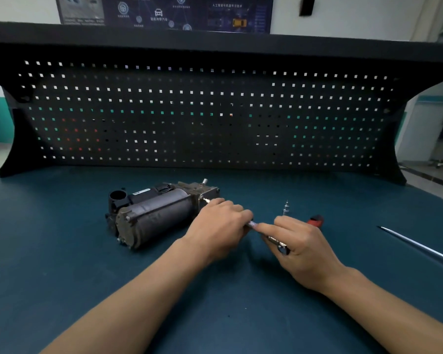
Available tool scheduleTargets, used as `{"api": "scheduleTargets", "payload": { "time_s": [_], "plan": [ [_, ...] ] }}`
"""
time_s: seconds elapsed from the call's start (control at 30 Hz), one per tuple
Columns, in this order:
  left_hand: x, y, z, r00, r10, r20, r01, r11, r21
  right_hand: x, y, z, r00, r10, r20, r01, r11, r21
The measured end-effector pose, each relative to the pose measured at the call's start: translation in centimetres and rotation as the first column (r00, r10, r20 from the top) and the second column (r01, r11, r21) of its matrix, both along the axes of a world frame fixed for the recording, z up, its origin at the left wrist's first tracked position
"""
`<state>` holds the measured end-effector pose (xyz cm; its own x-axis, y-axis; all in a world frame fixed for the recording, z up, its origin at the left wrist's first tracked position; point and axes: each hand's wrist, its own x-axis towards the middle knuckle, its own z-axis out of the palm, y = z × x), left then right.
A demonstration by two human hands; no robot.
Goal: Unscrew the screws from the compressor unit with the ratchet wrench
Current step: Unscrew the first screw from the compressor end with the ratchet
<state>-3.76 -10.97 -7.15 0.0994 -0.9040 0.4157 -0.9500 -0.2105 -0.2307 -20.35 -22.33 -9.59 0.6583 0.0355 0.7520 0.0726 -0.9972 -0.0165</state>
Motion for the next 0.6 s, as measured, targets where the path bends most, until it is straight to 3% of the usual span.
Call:
{"api": "scheduleTargets", "payload": {
  "time_s": [0.1,0.2,0.33,0.4,0.5,0.53,0.6],
  "plan": [
    [0.1,0.0,-0.1,1.000,-0.014,-0.024,0.013,0.999,-0.040,-0.1,1.0,0.8,0.995,-0.092,0.035,0.091,0.995,0.030],
    [0.1,0.0,-0.2,0.998,-0.009,-0.063,0.006,0.999,-0.043,-1.1,3.0,2.4,0.972,-0.231,-0.032,0.233,0.962,0.144],
    [0.0,-0.2,-0.1,0.998,0.030,-0.061,-0.031,0.999,-0.026,-3.5,4.8,4.2,0.910,-0.374,-0.178,0.414,0.818,0.399],
    [-0.1,-0.3,0.0,0.997,0.035,-0.076,-0.037,0.999,-0.033,-3.9,5.3,4.8,0.879,-0.305,-0.367,0.476,0.611,0.632],
    [-0.2,0.0,0.2,0.994,0.050,-0.093,-0.053,0.998,-0.037,-3.1,5.7,4.2,0.789,0.070,-0.610,0.596,0.150,0.788],
    [-0.3,-0.1,0.1,0.995,0.055,-0.080,-0.058,0.998,-0.031,-2.8,5.7,3.8,0.785,0.184,-0.592,0.599,0.019,0.800],
    [-0.3,-0.1,-0.1,0.996,0.073,-0.049,-0.074,0.997,-0.007,-1.6,5.5,3.2,0.870,0.282,-0.404,0.475,-0.261,0.840]
  ]
}}
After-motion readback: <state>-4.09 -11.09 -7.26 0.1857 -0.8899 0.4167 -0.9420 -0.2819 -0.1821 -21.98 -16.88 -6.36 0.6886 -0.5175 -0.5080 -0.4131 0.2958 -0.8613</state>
